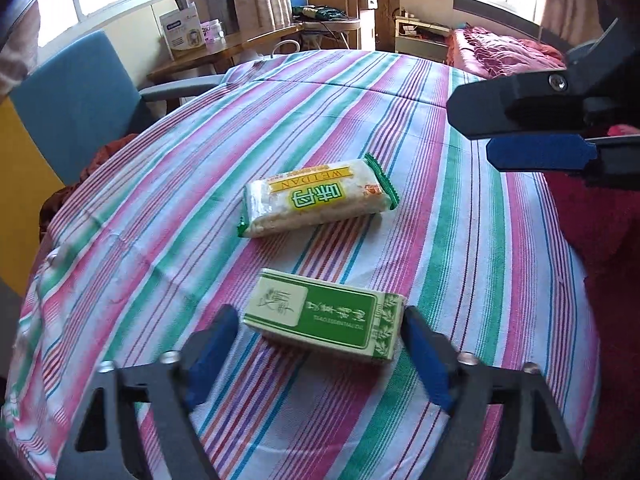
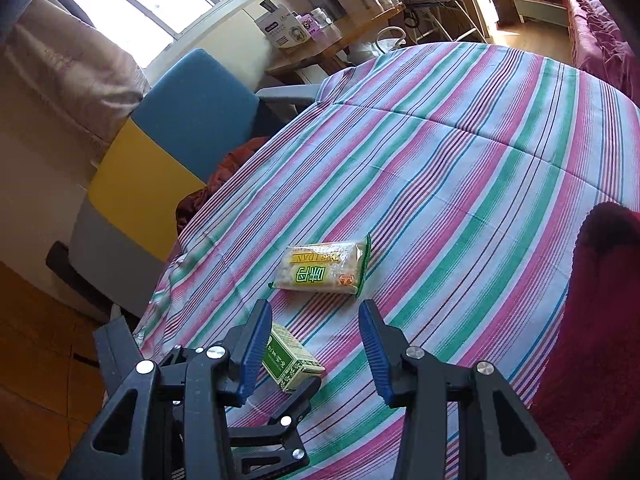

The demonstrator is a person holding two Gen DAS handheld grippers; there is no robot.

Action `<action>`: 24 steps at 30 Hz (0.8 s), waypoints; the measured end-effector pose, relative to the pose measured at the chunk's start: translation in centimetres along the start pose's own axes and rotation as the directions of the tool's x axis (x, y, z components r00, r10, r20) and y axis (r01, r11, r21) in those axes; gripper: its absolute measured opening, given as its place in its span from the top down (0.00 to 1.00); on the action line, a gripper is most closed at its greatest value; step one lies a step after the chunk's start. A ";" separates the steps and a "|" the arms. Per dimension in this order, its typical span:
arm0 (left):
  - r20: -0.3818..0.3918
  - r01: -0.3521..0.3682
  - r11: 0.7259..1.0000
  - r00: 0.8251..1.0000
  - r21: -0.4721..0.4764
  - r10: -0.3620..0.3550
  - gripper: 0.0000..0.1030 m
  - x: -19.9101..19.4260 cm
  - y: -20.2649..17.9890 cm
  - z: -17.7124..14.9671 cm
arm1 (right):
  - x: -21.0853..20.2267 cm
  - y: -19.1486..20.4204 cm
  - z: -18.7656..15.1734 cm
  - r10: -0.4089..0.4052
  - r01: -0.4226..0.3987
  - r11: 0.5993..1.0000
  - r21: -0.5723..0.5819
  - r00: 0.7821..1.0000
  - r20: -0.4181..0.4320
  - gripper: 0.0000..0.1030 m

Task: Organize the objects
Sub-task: 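Grasp the green essential-oil box with left while right grasps the WEIDAN cracker packet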

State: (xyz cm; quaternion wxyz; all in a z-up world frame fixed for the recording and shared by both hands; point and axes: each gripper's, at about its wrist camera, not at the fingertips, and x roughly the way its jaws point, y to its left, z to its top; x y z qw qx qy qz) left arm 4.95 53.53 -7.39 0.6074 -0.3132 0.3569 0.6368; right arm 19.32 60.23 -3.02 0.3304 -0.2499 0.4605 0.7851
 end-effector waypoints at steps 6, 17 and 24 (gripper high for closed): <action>0.045 -0.048 0.985 0.997 -0.166 0.056 0.27 -2.8 0.5 -2.4 | 0.3 0.3 -0.1 -0.010 0.009 1.000 -0.019 1.000 -0.021 0.56; 0.061 -0.162 0.845 0.973 -0.509 0.223 0.27 -8.8 2.4 -12.4 | 3.2 2.9 -1.7 -0.077 0.047 0.984 -0.175 0.982 -0.171 0.56; 0.059 -0.132 0.836 0.980 -0.532 0.192 0.28 -6.8 3.5 -12.7 | 6.1 5.3 -1.4 -0.155 0.044 0.932 -0.360 0.946 -0.285 0.56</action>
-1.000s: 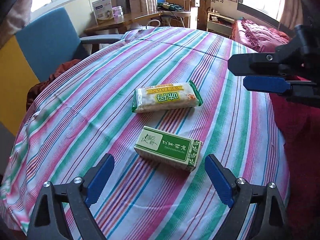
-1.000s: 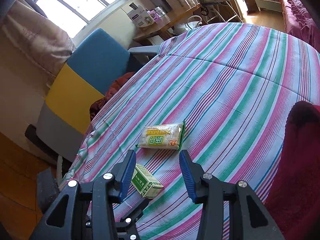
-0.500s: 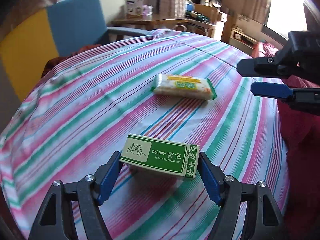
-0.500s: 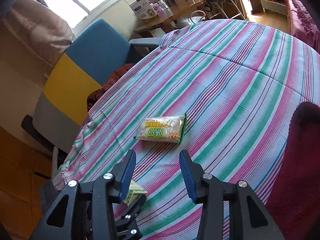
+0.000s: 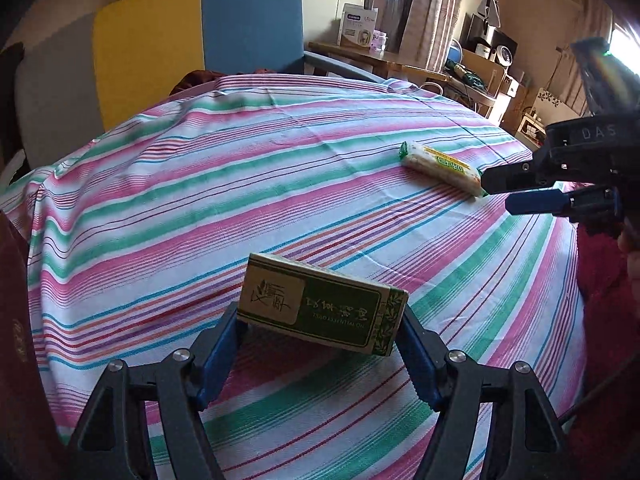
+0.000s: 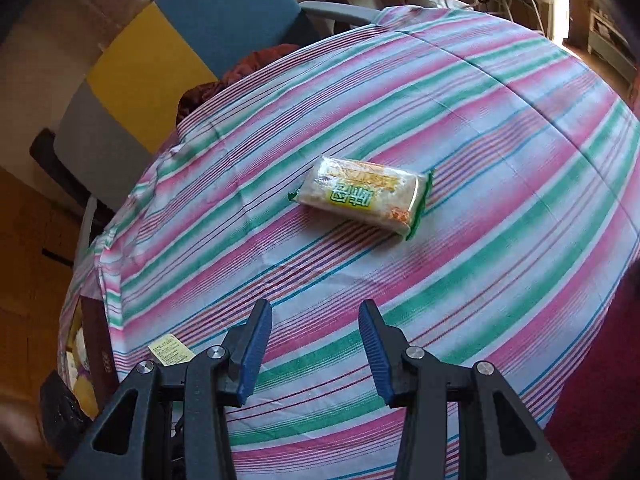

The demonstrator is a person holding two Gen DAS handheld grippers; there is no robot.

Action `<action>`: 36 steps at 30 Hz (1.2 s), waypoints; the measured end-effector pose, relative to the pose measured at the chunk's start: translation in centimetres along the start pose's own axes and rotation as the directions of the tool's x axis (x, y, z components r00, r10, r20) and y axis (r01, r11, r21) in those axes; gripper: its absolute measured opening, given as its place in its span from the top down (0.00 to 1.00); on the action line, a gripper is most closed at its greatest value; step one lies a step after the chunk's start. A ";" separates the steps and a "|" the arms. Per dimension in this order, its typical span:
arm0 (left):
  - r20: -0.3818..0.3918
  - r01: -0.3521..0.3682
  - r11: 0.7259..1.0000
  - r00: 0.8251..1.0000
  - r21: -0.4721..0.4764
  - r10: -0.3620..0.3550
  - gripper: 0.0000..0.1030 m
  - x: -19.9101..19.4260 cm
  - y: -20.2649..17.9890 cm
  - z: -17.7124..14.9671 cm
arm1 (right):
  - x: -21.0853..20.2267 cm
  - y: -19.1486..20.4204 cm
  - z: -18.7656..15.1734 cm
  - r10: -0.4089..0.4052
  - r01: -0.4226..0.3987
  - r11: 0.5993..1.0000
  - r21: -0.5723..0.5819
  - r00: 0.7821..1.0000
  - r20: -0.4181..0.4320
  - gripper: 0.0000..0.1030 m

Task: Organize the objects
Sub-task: 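Grasp the green essential-oil box with left while right grasps the WEIDAN cracker packet, then carry the green box into the tray with left and release it while right holds the cracker packet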

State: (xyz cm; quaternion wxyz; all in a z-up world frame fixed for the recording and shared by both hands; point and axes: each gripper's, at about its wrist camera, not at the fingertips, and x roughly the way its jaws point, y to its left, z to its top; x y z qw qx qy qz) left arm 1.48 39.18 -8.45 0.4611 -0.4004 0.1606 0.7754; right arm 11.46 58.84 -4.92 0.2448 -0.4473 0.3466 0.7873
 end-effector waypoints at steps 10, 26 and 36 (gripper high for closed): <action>0.007 -0.006 1.000 1.000 0.006 0.006 0.29 0.2 -0.1 -0.1 | 5.3 1.5 6.1 -0.233 0.196 0.878 -0.436 0.972 -0.033 0.29; 0.014 -0.008 1.000 1.000 0.010 0.007 0.29 0.4 -0.1 -0.3 | 8.2 1.4 6.7 -0.241 0.170 0.888 -0.427 0.964 -0.116 0.51; 0.024 0.015 1.000 1.000 -0.028 -0.015 0.30 0.0 0.7 -0.1 | 6.6 4.3 0.8 -0.155 0.076 0.942 -0.326 0.962 -0.225 0.51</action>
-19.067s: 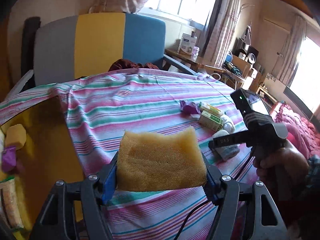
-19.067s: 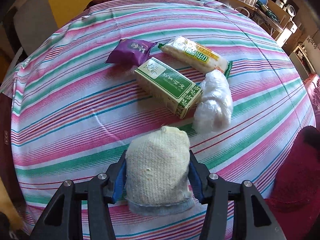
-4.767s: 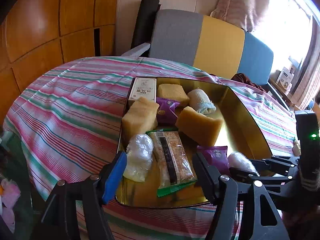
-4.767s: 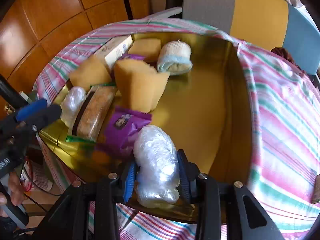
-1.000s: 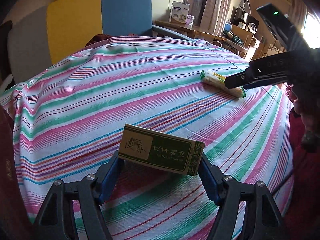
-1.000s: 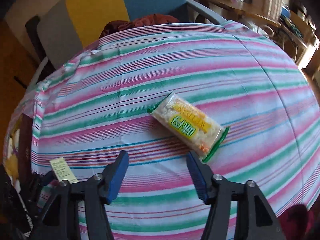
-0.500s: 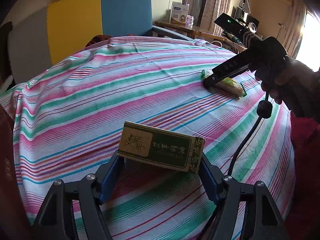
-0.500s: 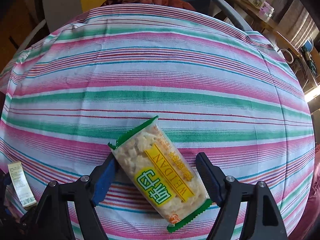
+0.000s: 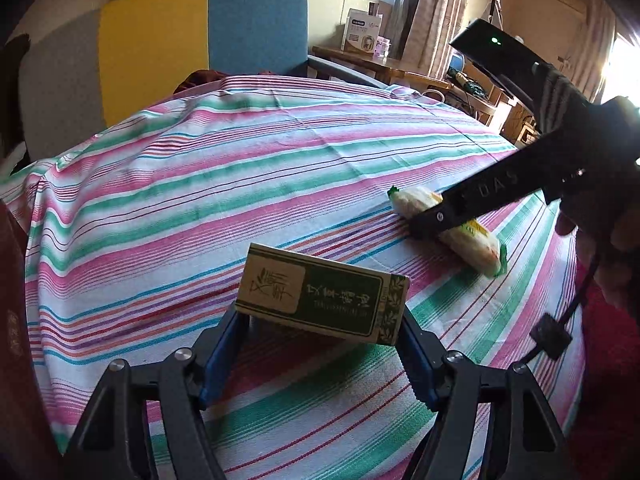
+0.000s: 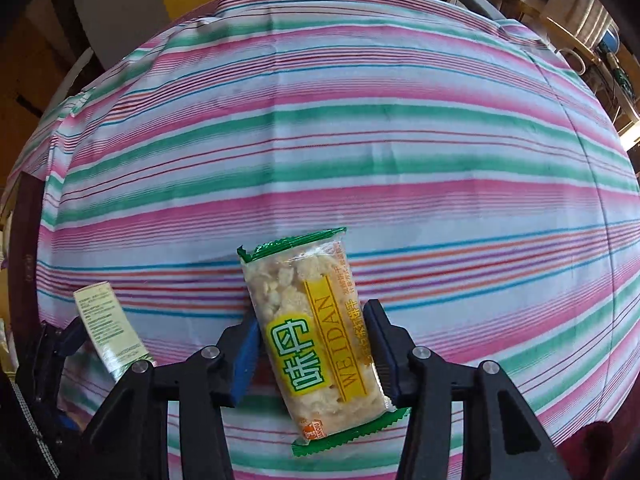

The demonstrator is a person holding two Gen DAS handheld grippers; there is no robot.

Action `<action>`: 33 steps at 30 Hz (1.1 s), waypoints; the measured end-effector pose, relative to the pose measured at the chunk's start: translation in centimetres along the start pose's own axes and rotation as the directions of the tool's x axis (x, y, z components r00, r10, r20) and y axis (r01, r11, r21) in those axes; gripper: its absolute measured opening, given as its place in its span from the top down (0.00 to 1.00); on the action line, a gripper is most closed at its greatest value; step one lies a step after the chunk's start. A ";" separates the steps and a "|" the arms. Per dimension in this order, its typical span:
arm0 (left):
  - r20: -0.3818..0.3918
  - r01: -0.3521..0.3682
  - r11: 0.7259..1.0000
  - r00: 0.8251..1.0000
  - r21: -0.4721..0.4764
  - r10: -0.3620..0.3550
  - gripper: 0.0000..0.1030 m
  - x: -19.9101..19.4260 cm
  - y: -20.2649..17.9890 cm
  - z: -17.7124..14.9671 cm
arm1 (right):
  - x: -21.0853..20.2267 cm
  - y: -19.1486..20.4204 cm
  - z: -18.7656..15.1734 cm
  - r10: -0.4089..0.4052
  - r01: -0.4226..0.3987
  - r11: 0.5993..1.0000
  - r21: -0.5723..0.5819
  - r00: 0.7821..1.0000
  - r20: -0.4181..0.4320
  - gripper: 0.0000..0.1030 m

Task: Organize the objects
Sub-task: 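Carry the green box into the tray with left and release it while right holds the cracker packet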

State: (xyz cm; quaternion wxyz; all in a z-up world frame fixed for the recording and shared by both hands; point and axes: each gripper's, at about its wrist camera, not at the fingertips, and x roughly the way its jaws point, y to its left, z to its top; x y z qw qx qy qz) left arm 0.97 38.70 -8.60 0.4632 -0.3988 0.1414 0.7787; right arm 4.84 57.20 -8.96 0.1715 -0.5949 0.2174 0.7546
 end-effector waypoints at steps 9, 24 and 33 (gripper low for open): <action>0.023 -0.020 0.999 1.000 -0.040 0.021 0.30 -4.1 0.9 -1.5 | -0.6 2.4 -3.0 -0.021 0.022 1.000 -0.010 0.996 0.085 0.51; 0.142 -0.047 0.995 0.988 -0.083 0.059 0.30 -12.7 2.2 -3.1 | 0.3 2.7 -3.6 -0.038 0.046 0.997 -0.067 0.992 0.124 0.48; 0.197 -0.114 0.978 0.969 -0.173 0.148 0.30 -17.2 6.5 -4.2 | 0.2 4.1 -3.6 -0.087 0.105 0.987 -0.118 0.985 0.146 0.51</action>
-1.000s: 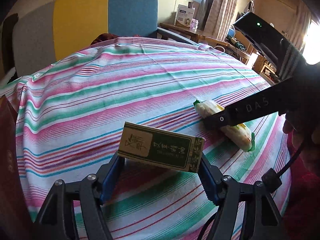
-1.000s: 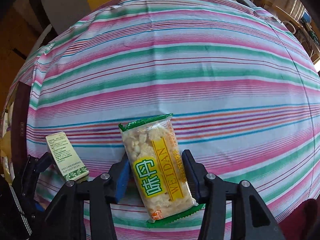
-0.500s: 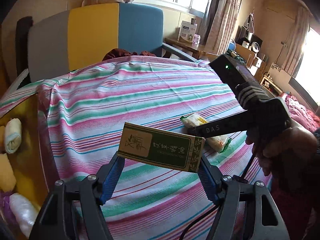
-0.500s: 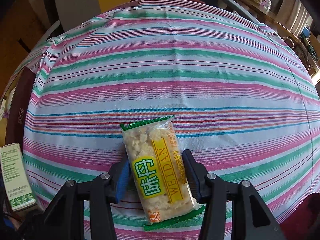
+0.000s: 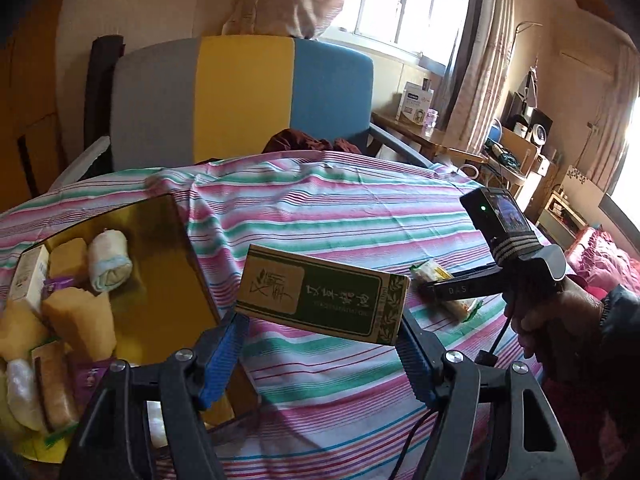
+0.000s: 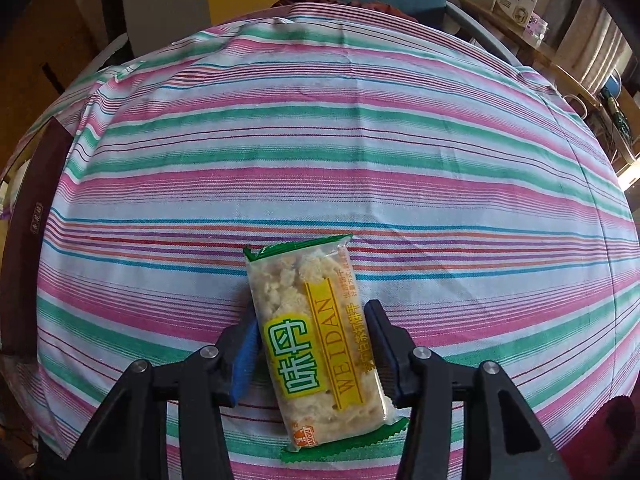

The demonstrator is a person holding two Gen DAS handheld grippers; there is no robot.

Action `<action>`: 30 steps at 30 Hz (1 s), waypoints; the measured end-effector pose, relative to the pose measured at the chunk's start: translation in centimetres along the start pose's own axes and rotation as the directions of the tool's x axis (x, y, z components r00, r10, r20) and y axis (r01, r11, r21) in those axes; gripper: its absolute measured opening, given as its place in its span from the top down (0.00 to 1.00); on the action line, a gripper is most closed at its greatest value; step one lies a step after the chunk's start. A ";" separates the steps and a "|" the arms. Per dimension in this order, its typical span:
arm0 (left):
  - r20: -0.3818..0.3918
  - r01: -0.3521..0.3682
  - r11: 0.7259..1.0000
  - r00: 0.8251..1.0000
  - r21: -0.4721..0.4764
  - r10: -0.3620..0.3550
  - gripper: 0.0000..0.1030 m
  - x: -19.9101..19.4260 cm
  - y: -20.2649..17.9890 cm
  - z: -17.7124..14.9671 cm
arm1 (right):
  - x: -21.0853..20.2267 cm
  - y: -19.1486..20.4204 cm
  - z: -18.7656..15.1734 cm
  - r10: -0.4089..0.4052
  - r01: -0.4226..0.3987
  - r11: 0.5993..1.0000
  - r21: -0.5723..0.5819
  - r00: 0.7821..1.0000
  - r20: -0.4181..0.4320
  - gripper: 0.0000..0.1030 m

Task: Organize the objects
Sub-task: 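Carry the green box into the tray with left and release it while right holds the cracker packet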

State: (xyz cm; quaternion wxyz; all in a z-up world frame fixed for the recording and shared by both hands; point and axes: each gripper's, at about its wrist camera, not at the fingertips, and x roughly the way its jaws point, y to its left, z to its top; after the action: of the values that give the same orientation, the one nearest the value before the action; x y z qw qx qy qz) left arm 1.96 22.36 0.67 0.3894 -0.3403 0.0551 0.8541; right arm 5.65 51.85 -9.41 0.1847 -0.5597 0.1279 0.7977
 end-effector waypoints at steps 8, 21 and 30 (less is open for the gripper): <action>0.053 -0.170 0.980 0.983 -0.102 0.176 0.30 -4.1 7.0 -0.2 | -0.4 0.7 -0.2 -0.011 0.011 1.000 -0.018 1.000 0.007 0.51; -0.007 -0.388 0.904 0.919 -0.181 0.394 0.30 -7.4 14.2 -4.6 | -0.5 1.9 -0.6 -0.037 0.038 0.998 -0.051 0.999 0.019 0.51; -0.018 -0.400 0.894 0.914 -0.201 0.405 0.30 -7.8 15.1 -4.9 | -0.5 2.4 -0.5 -0.048 0.049 0.997 -0.063 0.999 0.024 0.51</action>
State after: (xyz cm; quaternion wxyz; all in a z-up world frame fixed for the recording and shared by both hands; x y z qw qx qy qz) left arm -2.41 5.26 -0.75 0.1686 -0.3484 0.0334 0.9214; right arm 5.22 49.40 -9.12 0.1874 -0.5594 0.0867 0.8028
